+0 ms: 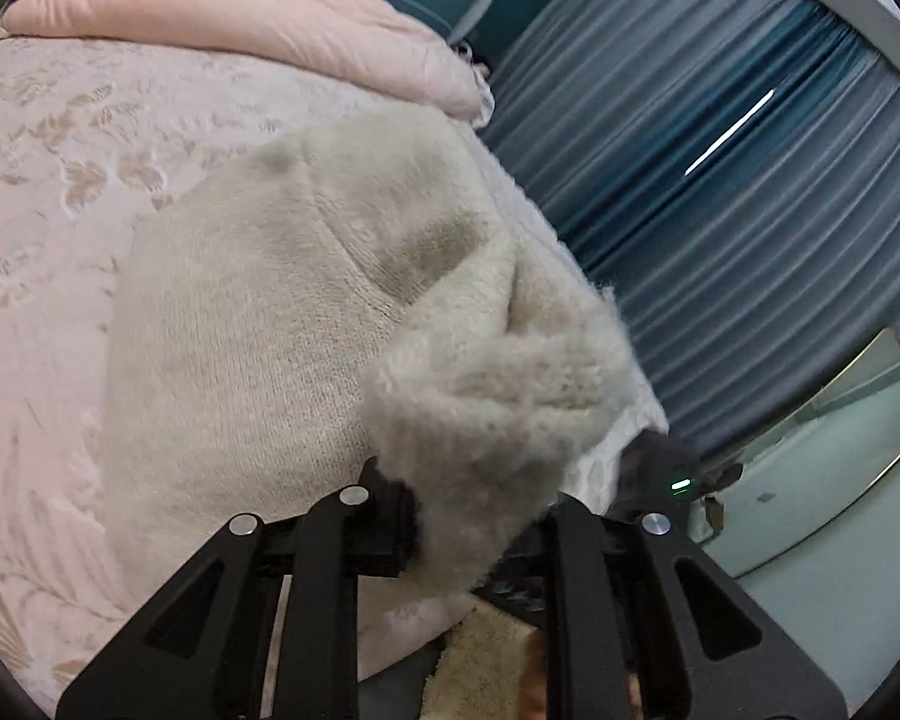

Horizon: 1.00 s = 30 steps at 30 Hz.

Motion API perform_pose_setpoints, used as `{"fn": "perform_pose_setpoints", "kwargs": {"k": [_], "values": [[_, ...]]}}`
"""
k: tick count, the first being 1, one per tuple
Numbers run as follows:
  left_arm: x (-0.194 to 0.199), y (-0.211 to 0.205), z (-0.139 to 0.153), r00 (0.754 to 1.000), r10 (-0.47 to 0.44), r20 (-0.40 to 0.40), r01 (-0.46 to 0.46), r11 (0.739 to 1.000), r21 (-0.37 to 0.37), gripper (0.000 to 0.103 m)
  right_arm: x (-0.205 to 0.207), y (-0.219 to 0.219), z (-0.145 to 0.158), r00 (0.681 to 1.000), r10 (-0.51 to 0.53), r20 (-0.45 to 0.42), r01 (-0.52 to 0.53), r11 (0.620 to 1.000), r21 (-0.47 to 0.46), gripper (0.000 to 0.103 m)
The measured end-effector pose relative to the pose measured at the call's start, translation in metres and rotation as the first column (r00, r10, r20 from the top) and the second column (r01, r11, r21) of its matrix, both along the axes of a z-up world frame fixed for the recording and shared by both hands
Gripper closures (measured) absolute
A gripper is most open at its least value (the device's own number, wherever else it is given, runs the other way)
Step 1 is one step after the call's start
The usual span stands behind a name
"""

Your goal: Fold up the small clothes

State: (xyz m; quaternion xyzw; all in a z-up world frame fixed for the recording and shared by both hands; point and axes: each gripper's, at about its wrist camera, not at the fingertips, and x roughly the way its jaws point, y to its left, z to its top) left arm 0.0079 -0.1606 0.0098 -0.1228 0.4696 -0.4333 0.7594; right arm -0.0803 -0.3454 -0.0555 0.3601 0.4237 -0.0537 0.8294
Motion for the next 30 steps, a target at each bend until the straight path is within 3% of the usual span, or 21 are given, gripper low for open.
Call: {"fn": "perform_pose_setpoints", "kwargs": {"k": [4, 6, 8, 9, 13, 18, 20, 23, 26, 28, 30], "values": [[-0.024, -0.009, -0.039, 0.998, -0.003, -0.059, 0.006, 0.998, 0.056, 0.074, -0.036, -0.032, 0.003, 0.997, -0.066, -0.034, 0.066, 0.998, -0.006, 0.063], [-0.045, 0.004, -0.040, 1.000, -0.012, 0.008, 0.011, 0.996, 0.089, 0.039, -0.043, -0.034, 0.010, 0.998, -0.062, 0.001, 0.062, 0.998, 0.029, 0.040], [-0.070, 0.019, -0.037, 0.989, 0.010, 0.149, -0.035, 0.985, 0.168, 0.013, -0.040, -0.032, 0.014, 0.998, -0.053, 0.029, 0.051, 0.996, 0.067, 0.031], [-0.080, 0.028, -0.037, 0.978, 0.015, 0.210, -0.060, 0.977, 0.206, 0.010, -0.037, -0.032, 0.013, 0.999, -0.044, 0.032, 0.041, 0.995, 0.090, 0.030], [-0.089, 0.044, -0.053, 0.950, 0.007, 0.311, -0.136, 0.908, 0.396, 0.010, -0.025, -0.032, 0.006, 0.999, -0.026, 0.032, 0.018, 0.977, 0.215, 0.030], [-0.075, 0.058, -0.070, 0.956, 0.039, 0.290, -0.172, 0.878, 0.447, 0.010, -0.029, -0.029, 0.014, 0.996, -0.078, 0.035, 0.061, 0.936, 0.346, 0.029], [-0.067, 0.054, -0.077, 0.957, 0.027, 0.289, -0.166, 0.868, 0.467, 0.010, -0.028, -0.025, 0.025, 0.997, -0.062, 0.041, 0.045, 0.941, 0.335, 0.029], [-0.064, 0.054, -0.077, 0.943, 0.034, 0.331, -0.193, 0.865, 0.462, 0.010, -0.022, -0.020, 0.037, 0.998, -0.044, 0.035, 0.034, 0.964, 0.264, 0.020], [-0.055, 0.052, -0.082, 0.947, 0.045, 0.318, -0.198, 0.860, 0.470, 0.010, -0.011, -0.015, 0.022, 0.999, -0.025, -0.037, 0.032, 0.983, 0.179, 0.020], [-0.049, 0.051, -0.088, 0.953, 0.049, 0.298, -0.196, 0.852, 0.486, 0.010, -0.001, -0.014, 0.001, 0.992, -0.043, -0.122, 0.060, 0.988, 0.145, 0.028], [-0.049, 0.054, -0.091, 0.959, 0.060, 0.276, -0.194, 0.851, 0.489, 0.010, 0.011, -0.009, -0.009, 0.988, -0.022, -0.152, 0.047, 0.985, 0.163, 0.065]]}}
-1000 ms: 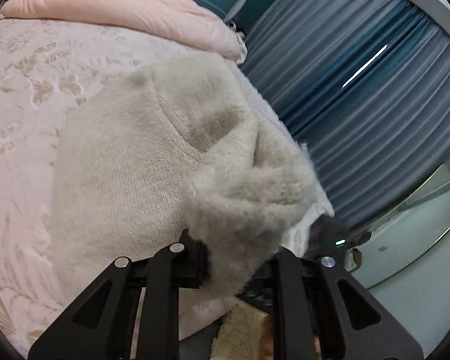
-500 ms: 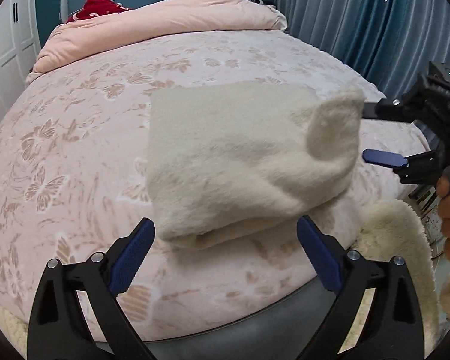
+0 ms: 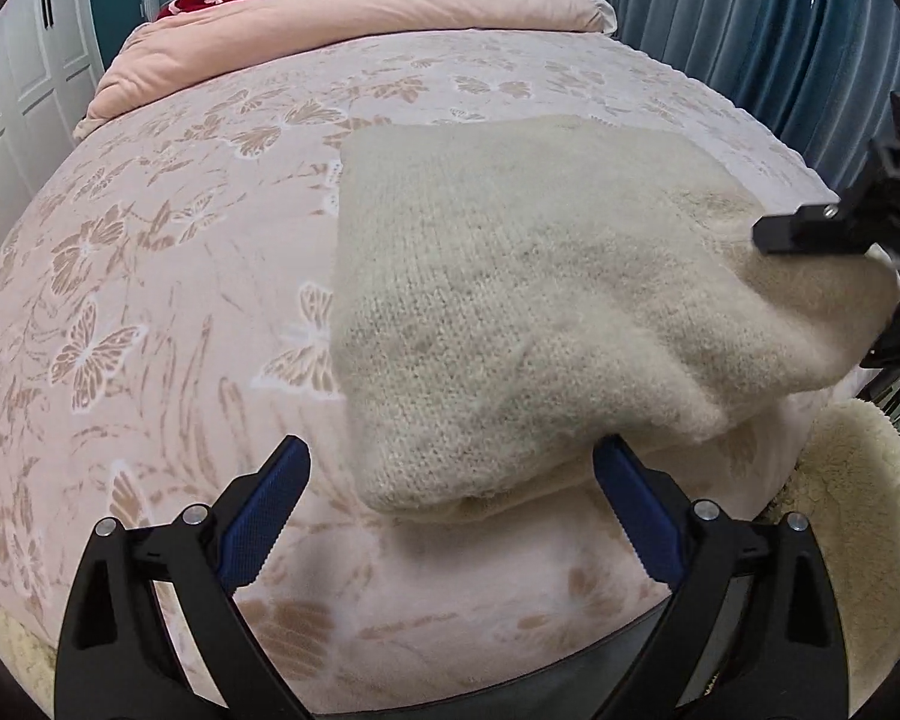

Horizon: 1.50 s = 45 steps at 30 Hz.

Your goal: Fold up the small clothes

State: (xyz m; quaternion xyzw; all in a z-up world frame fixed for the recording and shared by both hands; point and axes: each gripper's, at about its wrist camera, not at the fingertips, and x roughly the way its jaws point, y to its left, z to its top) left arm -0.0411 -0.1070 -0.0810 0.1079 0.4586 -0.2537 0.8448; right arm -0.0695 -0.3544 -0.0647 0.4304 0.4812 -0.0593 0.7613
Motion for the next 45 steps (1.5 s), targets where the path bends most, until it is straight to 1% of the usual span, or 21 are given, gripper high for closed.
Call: {"fn": "perform_pose_setpoints", "kwargs": {"k": [2, 5, 8, 10, 11, 12, 13, 14, 15, 16, 17, 20, 23, 26, 30, 33, 35, 38, 40, 42, 45], "values": [[-0.001, 0.006, -0.001, 1.000, 0.008, -0.025, -0.008, 1.000, -0.029, 0.010, 0.017, 0.010, 0.015, 0.999, 0.042, 0.024, -0.042, 0.999, -0.009, 0.075], [-0.001, 0.009, -0.001, 0.999, 0.030, -0.038, -0.032, 0.999, -0.039, 0.010, 0.042, 0.033, 0.086, 0.961, 0.190, 0.203, -0.176, 0.981, -0.087, 0.080], [0.003, 0.010, 0.005, 0.998, 0.045, -0.051, -0.050, 0.993, -0.104, 0.011, 0.047, 0.036, 0.154, 0.860, 0.241, 0.449, -0.260, 0.965, -0.021, 0.081], [0.008, 0.014, 0.013, 0.995, 0.067, -0.070, -0.079, 0.978, -0.194, 0.024, 0.036, 0.030, 0.172, 0.784, 0.247, 0.569, -0.268, 0.962, -0.049, 0.082], [0.012, 0.018, 0.016, 0.993, 0.086, -0.085, -0.104, 0.967, -0.233, 0.038, 0.031, 0.022, 0.166, 0.769, 0.239, 0.593, -0.251, 0.966, -0.065, 0.082], [0.016, 0.022, 0.017, 0.988, 0.116, -0.098, -0.137, 0.959, -0.247, 0.048, 0.026, 0.013, 0.151, 0.791, 0.232, 0.566, -0.216, 0.972, -0.096, 0.081], [0.020, 0.026, 0.016, 0.983, 0.148, -0.108, -0.171, 0.955, -0.243, 0.051, 0.026, 0.003, 0.125, 0.846, 0.225, 0.483, -0.174, 0.973, -0.148, 0.081], [0.025, 0.028, 0.012, 0.976, 0.180, -0.120, -0.204, 0.952, -0.228, 0.057, 0.032, -0.009, 0.085, 0.916, 0.205, 0.345, -0.151, 0.973, -0.175, 0.081], [0.029, 0.030, 0.005, 0.969, 0.202, -0.142, -0.228, 0.953, -0.201, 0.060, 0.035, -0.022, 0.043, 0.964, 0.165, 0.208, -0.136, 0.979, -0.149, 0.081], [0.034, 0.030, -0.003, 0.963, 0.207, -0.174, -0.238, 0.955, -0.179, 0.060, 0.033, -0.032, 0.006, 0.987, 0.122, 0.103, -0.113, 0.990, -0.088, 0.081], [0.034, 0.029, -0.008, 0.959, 0.209, -0.190, -0.241, 0.956, -0.167, 0.060, 0.028, -0.037, -0.018, 0.995, 0.093, 0.045, -0.090, 0.995, -0.046, 0.081], [0.024, 0.020, -0.001, 0.971, 0.208, -0.118, -0.223, 0.965, -0.135, 0.059, 0.014, -0.035, -0.025, 0.994, 0.058, 0.097, -0.056, 0.998, -0.020, 0.081], [0.023, 0.006, 0.008, 0.982, 0.175, -0.073, -0.183, 0.976, -0.123, 0.058, 0.018, -0.029, -0.002, 0.986, 0.077, 0.150, -0.073, 0.997, -0.029, 0.080], [0.035, 0.005, 0.011, 0.977, 0.201, -0.068, -0.208, 0.970, -0.123, 0.058, 0.015, -0.027, 0.016, 0.980, 0.088, 0.179, -0.073, 0.993, -0.091, 0.081], [0.045, 0.019, 0.002, 0.972, 0.206, -0.116, -0.220, 0.968, -0.120, 0.058, 0.008, -0.038, -0.035, 0.997, 0.060, 0.048, -0.057, 0.997, -0.051, 0.080], [0.035, 0.016, -0.004, 0.979, 0.187, -0.078, -0.192, 0.979, -0.061, 0.058, -0.002, -0.037, -0.037, 0.995, 0.002, 0.098, -0.003, 1.000, 0.006, 0.076], [0.032, 0.017, -0.004, 0.979, 0.186, -0.082, -0.190, 0.981, -0.042, 0.057, -0.008, -0.034, -0.017, 0.994, -0.021, 0.107, 0.029, 0.997, -0.076, 0.070], [0.025, 0.023, 0.006, 0.985, 0.162, -0.067, -0.163, 0.986, -0.015, 0.050, -0.020, -0.023, 0.029, 0.990, -0.040, 0.137, 0.078, 0.956, -0.282, 0.070], [0.017, 0.032, 0.015, 0.987, 0.153, -0.042, -0.153, 0.988, -0.011, 0.037, -0.020, -0.009, 0.056, 0.979, 0.022, 0.200, 0.042, 0.949, -0.313, 0.070], [0.010, 0.048, 0.024, 0.985, 0.170, -0.042, -0.171, 0.985, -0.030, 0.018, -0.006, 0.013, 0.076, 0.959, 0.144, 0.246, -0.063, 0.948, -0.313, 0.071], [0.003, 0.073, 0.037, 0.968, 0.249, -0.043, -0.251, 0.966, -0.054, 0.014, 0.025, 0.054, 0.089, 0.901, 0.320, 0.292, -0.221, 0.920, -0.324, 0.075]]}}
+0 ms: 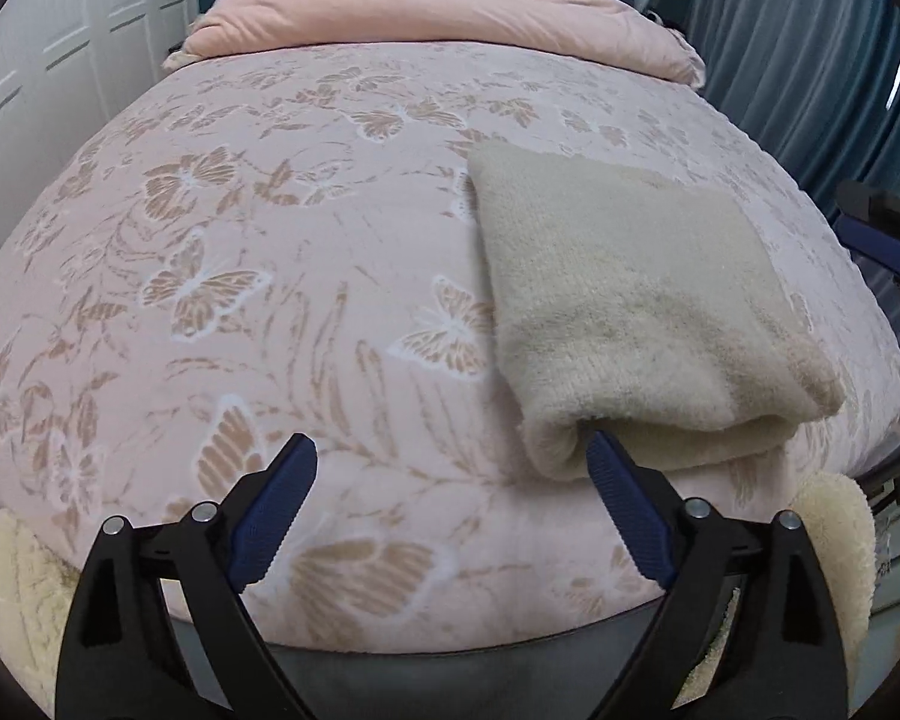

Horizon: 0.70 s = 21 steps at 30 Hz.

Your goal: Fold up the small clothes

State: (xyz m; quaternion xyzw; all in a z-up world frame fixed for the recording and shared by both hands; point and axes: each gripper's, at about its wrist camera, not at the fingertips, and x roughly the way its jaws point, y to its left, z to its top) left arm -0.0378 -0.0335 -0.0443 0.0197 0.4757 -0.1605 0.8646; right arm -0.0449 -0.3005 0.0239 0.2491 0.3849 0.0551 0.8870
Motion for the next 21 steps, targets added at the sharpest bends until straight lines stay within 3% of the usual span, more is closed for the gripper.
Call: {"fn": "perform_pose_setpoints", "kwargs": {"k": [2, 3, 4, 6, 7, 9, 11, 14, 16, 17, 18, 19, 21], "values": [[0.000, 0.012, 0.007, 0.999, 0.032, -0.012, -0.032, 0.999, -0.017, 0.014, 0.026, 0.025, -0.010, 0.998, 0.068, -0.016, -0.069, 0.998, -0.016, 0.075], [0.000, 0.016, 0.011, 0.999, 0.042, -0.011, -0.042, 0.999, -0.017, 0.013, 0.039, 0.036, -0.025, 0.993, 0.092, -0.068, -0.094, 0.995, -0.017, 0.075], [0.000, 0.021, 0.014, 0.999, 0.050, -0.004, -0.050, 0.999, -0.013, 0.013, 0.050, 0.046, -0.049, 0.983, 0.109, -0.148, -0.113, 0.993, -0.022, 0.075], [0.000, 0.028, 0.020, 0.998, 0.064, 0.018, -0.064, 0.998, -0.004, 0.011, 0.055, 0.067, -0.113, 0.930, 0.154, -0.333, -0.170, 0.985, -0.019, 0.082], [0.000, 0.030, 0.021, 0.997, 0.075, 0.025, -0.075, 0.997, 0.002, 0.010, 0.046, 0.072, -0.128, 0.931, 0.160, -0.329, -0.174, 0.985, -0.014, 0.082], [0.002, 0.034, 0.022, 0.996, 0.079, 0.029, -0.079, 0.997, 0.001, 0.010, 0.032, 0.070, -0.114, 0.943, 0.151, -0.296, -0.170, 0.985, -0.040, 0.084], [0.002, 0.033, 0.021, 0.997, 0.075, 0.025, -0.075, 0.997, -0.004, 0.010, 0.026, 0.060, -0.080, 0.955, 0.123, -0.270, -0.137, 0.990, -0.034, 0.084], [0.002, 0.024, 0.019, 0.999, 0.054, 0.000, -0.054, 0.998, -0.035, 0.010, 0.011, 0.033, -0.028, 0.986, 0.027, -0.162, -0.055, 0.984, -0.172, 0.084], [-0.001, 0.014, 0.020, 1.000, 0.026, -0.008, -0.027, 0.998, -0.053, 0.010, 0.009, 0.004, -0.033, 0.980, -0.054, -0.193, 0.012, 0.978, -0.210, 0.084], [-0.003, 0.008, 0.021, 1.000, 0.011, -0.006, -0.012, 0.998, -0.056, 0.010, 0.007, -0.016, -0.055, 0.962, -0.108, -0.251, 0.047, 0.970, -0.238, 0.088], [-0.005, 0.002, 0.023, 1.000, -0.002, 0.001, 0.003, 0.998, -0.058, 0.009, 0.005, -0.033, -0.083, 0.928, -0.162, -0.334, 0.063, 0.956, -0.287, 0.103], [-0.007, -0.003, 0.024, 1.000, -0.018, 0.008, 0.019, 0.998, -0.059, 0.008, 0.005, -0.047, -0.107, 0.909, -0.160, -0.384, 0.052, 0.960, -0.277, 0.103], [-0.010, -0.018, 0.024, 0.998, -0.057, 0.012, 0.058, 0.997, -0.043, 0.008, -0.005, -0.061, -0.103, 0.923, -0.172, -0.343, 0.121, 0.979, -0.165, 0.103]]}}
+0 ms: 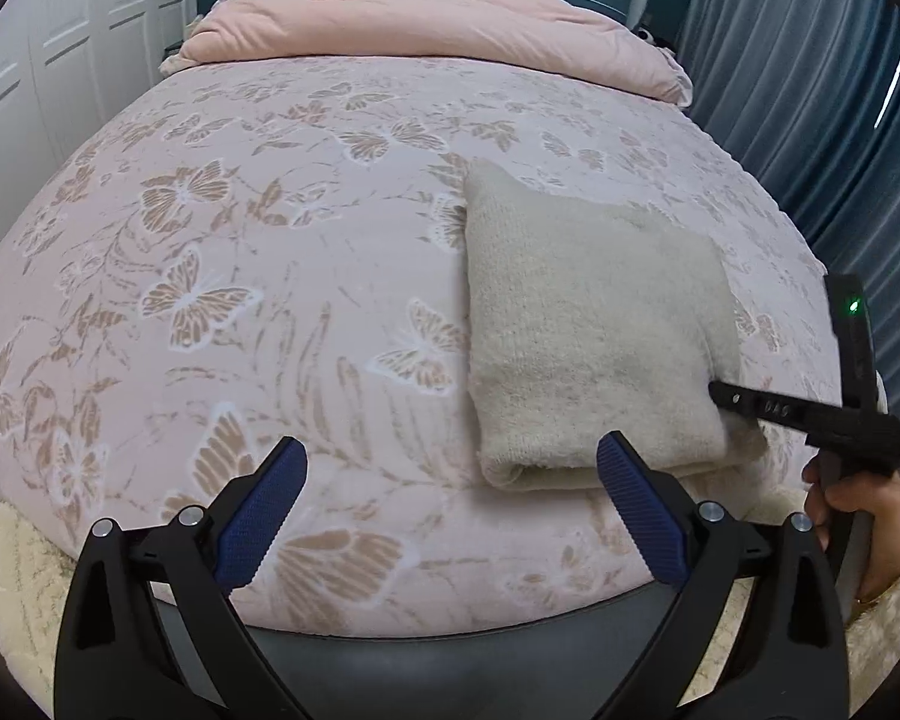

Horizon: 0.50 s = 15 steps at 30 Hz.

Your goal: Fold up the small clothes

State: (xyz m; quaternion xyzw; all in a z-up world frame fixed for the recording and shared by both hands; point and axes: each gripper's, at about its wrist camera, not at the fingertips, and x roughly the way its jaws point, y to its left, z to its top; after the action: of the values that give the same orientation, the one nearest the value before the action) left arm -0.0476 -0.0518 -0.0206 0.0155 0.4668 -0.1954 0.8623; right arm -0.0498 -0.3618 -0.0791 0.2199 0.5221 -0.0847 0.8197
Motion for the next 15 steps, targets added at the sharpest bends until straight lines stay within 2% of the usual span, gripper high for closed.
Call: {"fn": "perform_pose_setpoints", "kwargs": {"k": [1, 3, 5, 7, 9, 10, 11, 12, 13, 15], "values": [[-0.001, -0.008, 0.000, 1.000, -0.026, 0.005, 0.026, 1.000, 0.012, 0.008, -0.001, -0.004, 0.012, 0.999, -0.026, 0.030, 0.025, 0.999, 0.046, 0.103], [-0.001, -0.025, 0.002, 0.998, -0.068, 0.013, 0.067, 0.997, 0.044, 0.008, -0.001, -0.010, 0.037, 0.991, -0.068, 0.115, 0.061, 0.996, 0.063, 0.078], [0.000, -0.041, 0.005, 0.994, -0.103, 0.022, 0.103, 0.994, 0.038, 0.008, 0.009, -0.020, 0.051, 0.985, -0.079, 0.155, 0.073, 0.996, 0.041, 0.060], [0.002, -0.059, 0.007, 0.991, -0.132, 0.027, 0.130, 0.990, 0.050, 0.008, 0.026, -0.027, 0.051, 0.984, -0.084, 0.159, 0.080, 0.996, 0.030, 0.056], [0.005, -0.075, 0.008, 0.987, -0.160, 0.026, 0.158, 0.986, 0.061, 0.008, 0.047, -0.032, 0.037, 0.992, -0.071, 0.109, 0.069, 0.997, 0.023, 0.049], [0.006, -0.082, 0.008, 0.986, -0.168, 0.025, 0.166, 0.984, 0.067, 0.008, 0.057, -0.032, 0.026, 0.996, -0.060, 0.073, 0.058, 0.998, 0.031, 0.049], [0.006, -0.088, 0.008, 0.984, -0.176, 0.023, 0.174, 0.982, 0.071, 0.008, 0.063, -0.031, 0.015, 0.998, -0.047, 0.037, 0.046, 0.998, 0.040, 0.063], [0.007, -0.093, 0.008, 0.983, -0.183, 0.020, 0.181, 0.981, 0.077, 0.008, 0.069, -0.029, 0.008, 0.999, -0.031, 0.024, 0.029, 0.997, 0.065, 0.092], [0.008, -0.096, 0.007, 0.982, -0.188, 0.017, 0.186, 0.979, 0.086, 0.008, 0.070, -0.028, 0.011, 0.999, -0.025, 0.039, 0.021, 0.996, 0.090, 0.092], [0.009, -0.099, 0.006, 0.980, -0.196, 0.019, 0.194, 0.976, 0.100, 0.007, 0.064, -0.027, 0.042, 0.986, -0.025, 0.162, 0.009, 0.995, 0.096, 0.094]]}}
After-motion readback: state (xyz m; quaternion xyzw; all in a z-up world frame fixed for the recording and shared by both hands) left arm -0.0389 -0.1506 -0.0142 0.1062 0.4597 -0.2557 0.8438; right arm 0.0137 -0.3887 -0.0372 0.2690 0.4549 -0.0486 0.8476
